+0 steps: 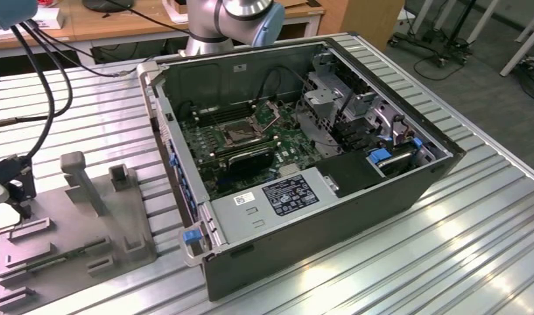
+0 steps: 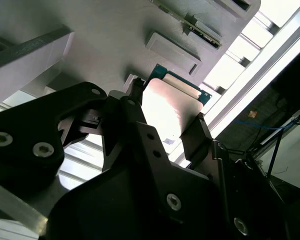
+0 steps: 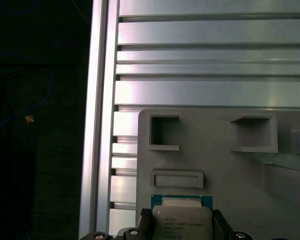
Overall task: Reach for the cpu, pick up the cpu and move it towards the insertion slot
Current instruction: 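Pick up the cpu and move it towards the insertion slot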
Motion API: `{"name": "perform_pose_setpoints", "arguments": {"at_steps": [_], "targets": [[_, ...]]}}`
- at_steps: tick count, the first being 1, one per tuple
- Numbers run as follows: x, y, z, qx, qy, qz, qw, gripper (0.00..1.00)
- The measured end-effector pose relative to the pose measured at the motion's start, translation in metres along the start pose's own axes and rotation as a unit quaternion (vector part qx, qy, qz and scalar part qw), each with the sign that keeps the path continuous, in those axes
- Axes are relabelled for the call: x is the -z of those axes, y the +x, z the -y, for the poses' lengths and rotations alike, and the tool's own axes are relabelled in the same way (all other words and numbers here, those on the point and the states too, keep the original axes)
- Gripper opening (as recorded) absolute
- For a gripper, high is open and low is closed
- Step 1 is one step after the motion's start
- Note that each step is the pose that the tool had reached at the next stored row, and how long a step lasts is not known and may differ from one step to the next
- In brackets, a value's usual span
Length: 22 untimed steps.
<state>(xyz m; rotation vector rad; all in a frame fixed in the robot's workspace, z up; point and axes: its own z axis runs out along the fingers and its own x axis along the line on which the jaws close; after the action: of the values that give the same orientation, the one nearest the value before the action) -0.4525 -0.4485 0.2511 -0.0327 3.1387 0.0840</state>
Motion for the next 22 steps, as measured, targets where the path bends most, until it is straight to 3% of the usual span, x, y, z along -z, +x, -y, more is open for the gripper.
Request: {"name": "perform_pose_setpoints", "arguments": {"at_steps": [22], "targets": [[0.0045,0.0,-0.0002,0.0,0.0,0.0,1.0,0.55]]}}
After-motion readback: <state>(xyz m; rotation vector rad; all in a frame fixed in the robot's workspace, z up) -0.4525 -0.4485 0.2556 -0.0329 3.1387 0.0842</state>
